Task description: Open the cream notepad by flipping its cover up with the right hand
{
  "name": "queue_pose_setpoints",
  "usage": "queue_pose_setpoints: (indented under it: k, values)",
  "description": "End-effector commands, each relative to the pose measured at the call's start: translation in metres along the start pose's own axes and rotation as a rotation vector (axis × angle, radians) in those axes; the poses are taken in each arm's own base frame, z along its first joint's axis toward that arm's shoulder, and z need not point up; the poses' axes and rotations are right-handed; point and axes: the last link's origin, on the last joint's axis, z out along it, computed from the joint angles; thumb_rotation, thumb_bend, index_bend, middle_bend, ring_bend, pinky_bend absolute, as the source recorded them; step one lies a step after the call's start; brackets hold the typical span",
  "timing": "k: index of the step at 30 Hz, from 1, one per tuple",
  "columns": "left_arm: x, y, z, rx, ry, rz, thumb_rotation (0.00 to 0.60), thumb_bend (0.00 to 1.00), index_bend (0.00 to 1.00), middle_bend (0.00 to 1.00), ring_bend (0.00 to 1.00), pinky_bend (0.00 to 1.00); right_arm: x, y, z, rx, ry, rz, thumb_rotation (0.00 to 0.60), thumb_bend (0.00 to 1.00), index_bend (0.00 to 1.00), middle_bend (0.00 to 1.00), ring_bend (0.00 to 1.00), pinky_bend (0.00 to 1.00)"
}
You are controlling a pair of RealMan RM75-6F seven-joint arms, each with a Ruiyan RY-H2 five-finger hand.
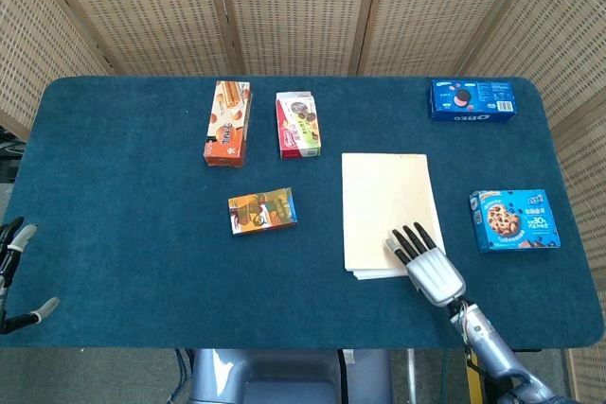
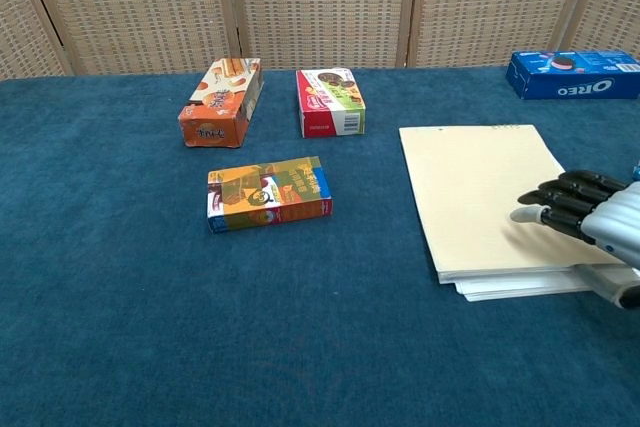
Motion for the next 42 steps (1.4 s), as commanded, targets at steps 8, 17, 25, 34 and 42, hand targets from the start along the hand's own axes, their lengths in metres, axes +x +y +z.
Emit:
queue_pose_setpoints:
  k: [8, 17, 25, 34, 42]
  values:
    - [-0.001, 0.0, 0.001, 0.001, -0.007, 0.005, 0.6, 0.01, 0.0, 0.0, 0.0, 0.0, 0.012, -0.006, 0.026, -0.006, 0.075, 0.035, 0.6, 0.62, 0.12, 0.02, 0.0, 0.0]
    - [-0.002, 0.0, 0.004, 0.008, -0.011, 0.005, 0.6, 0.01, 0.0, 0.0, 0.0, 0.0, 0.037, -0.009, 0.062, -0.062, 0.243, 0.04, 0.6, 0.62, 0.13, 0.0, 0.0, 0.0]
    - [-0.002, 0.0, 0.005, 0.012, -0.014, 0.005, 0.6, 0.01, 0.0, 0.0, 0.0, 0.0, 0.031, -0.005, 0.082, -0.085, 0.214, 0.012, 0.6, 0.62, 0.17, 0.02, 0.0, 0.0]
    - [-0.003, -0.001, 0.006, 0.016, -0.018, 0.004, 0.6, 0.01, 0.0, 0.0, 0.0, 0.0, 0.03, -0.001, 0.092, -0.087, 0.203, -0.012, 0.6, 0.74, 0.47, 0.44, 0.33, 0.26]
    - [-0.001, -0.002, 0.005, 0.015, -0.015, -0.003, 0.6, 0.01, 0.0, 0.0, 0.0, 0.0, 0.033, 0.01, 0.074, -0.02, 0.238, -0.002, 0.6, 0.87, 0.64, 0.6, 0.49, 0.41]
